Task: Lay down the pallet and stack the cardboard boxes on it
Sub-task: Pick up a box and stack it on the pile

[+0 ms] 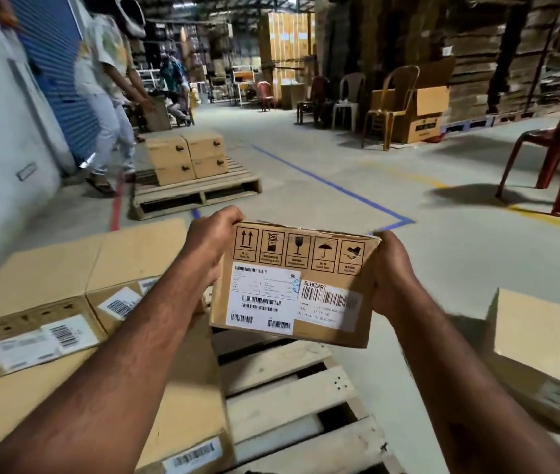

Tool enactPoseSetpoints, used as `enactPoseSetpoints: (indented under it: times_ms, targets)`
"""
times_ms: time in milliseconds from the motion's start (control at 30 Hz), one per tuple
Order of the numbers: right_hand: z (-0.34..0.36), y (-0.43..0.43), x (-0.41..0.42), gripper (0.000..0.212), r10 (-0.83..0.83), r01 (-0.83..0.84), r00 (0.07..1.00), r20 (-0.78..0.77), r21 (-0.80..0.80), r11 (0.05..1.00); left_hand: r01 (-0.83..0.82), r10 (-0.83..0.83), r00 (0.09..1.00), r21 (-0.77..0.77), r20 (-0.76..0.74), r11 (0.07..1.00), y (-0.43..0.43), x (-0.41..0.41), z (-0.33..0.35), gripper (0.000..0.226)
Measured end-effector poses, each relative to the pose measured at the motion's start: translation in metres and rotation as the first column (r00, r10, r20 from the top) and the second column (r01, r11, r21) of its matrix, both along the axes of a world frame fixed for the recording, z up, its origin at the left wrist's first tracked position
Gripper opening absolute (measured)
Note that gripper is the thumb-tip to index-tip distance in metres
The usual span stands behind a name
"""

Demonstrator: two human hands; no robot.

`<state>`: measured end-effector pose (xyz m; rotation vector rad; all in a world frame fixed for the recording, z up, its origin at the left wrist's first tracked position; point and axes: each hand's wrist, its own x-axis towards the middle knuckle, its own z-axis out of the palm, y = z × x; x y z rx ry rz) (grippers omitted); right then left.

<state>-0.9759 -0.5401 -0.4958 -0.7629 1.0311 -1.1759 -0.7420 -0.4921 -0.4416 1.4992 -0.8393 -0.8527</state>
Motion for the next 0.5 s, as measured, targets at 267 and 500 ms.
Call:
enactPoseSetpoints:
  times_ms: [267,500]
  targets:
    - [0.025,0.045,0.08,0.059,0.248,-0.253,0.962,-0.115,-0.031,0.967,-0.134,0.133,0.991,-0.084,-0.018,0.987,0.081,0.081,0.026,0.016]
    - [0.036,0.097,0.153,0.061,0.448,-0.466,0.868,-0.212,-0.041,0.884,-0.418,0.425,0.905,-0.153,0.017,0.895,0.176,0.141,0.037,0.029]
